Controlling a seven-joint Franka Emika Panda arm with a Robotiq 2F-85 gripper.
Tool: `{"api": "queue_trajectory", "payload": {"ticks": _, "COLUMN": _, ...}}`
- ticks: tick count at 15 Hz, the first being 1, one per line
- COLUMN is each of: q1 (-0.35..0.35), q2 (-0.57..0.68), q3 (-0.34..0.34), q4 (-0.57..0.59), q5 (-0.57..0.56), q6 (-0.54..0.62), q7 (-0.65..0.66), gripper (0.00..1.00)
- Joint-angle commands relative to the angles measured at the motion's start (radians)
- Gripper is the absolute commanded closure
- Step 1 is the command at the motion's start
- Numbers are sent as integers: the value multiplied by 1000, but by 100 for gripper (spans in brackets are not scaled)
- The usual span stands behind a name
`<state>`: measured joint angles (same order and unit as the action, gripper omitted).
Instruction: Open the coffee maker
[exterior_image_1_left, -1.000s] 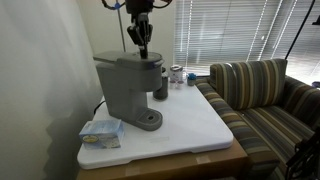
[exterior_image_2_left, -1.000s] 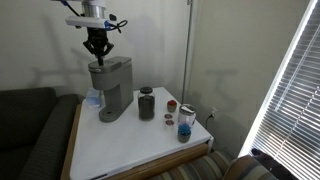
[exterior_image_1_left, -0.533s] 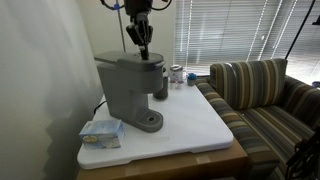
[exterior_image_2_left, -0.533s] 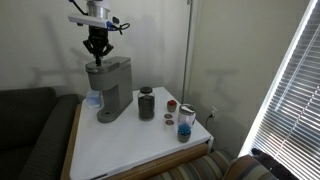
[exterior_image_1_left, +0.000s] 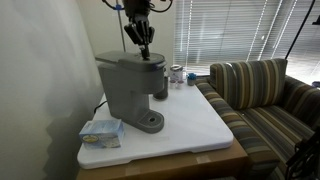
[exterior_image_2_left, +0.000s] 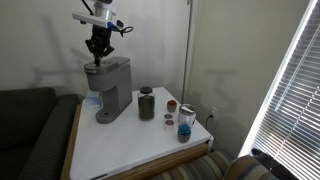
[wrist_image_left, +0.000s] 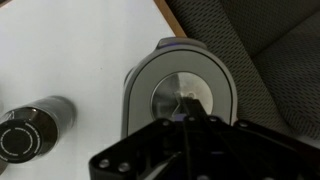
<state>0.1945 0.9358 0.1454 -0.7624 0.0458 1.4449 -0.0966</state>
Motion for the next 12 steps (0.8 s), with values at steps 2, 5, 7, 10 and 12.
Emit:
{"api": "queue_trajectory", "payload": {"ticks": 2, "q1": 2, "q2": 139, "q3": -5, "q4": 154, "q5": 44, "q6": -188, "q7": 74, "gripper": 100}}
{"api": "queue_trajectory", "payload": {"ticks": 5, "q1": -6, "q2": 187, "q3": -5, "q4": 223, "q5": 73, "q6": -309, "q7": 124, "gripper": 100}}
{"api": "queue_trajectory", "payload": {"ticks": 7, "q1": -10, "q2": 217, "q3": -2, "q4": 268, "q5": 95, "q6": -379, "q7": 155, "gripper": 100}}
{"api": "queue_trajectory", "payload": {"ticks": 10, "q1": 0, "q2": 195, "q3": -1, "q4": 268, "q5": 82, "q6": -360, "q7": 143, "gripper": 100}}
{"api": "queue_trajectory", "payload": {"ticks": 12, "q1": 13, "q2": 170, "q3": -8, "q4": 280, "q5": 69, "q6": -323, "q7": 148, "gripper": 100}}
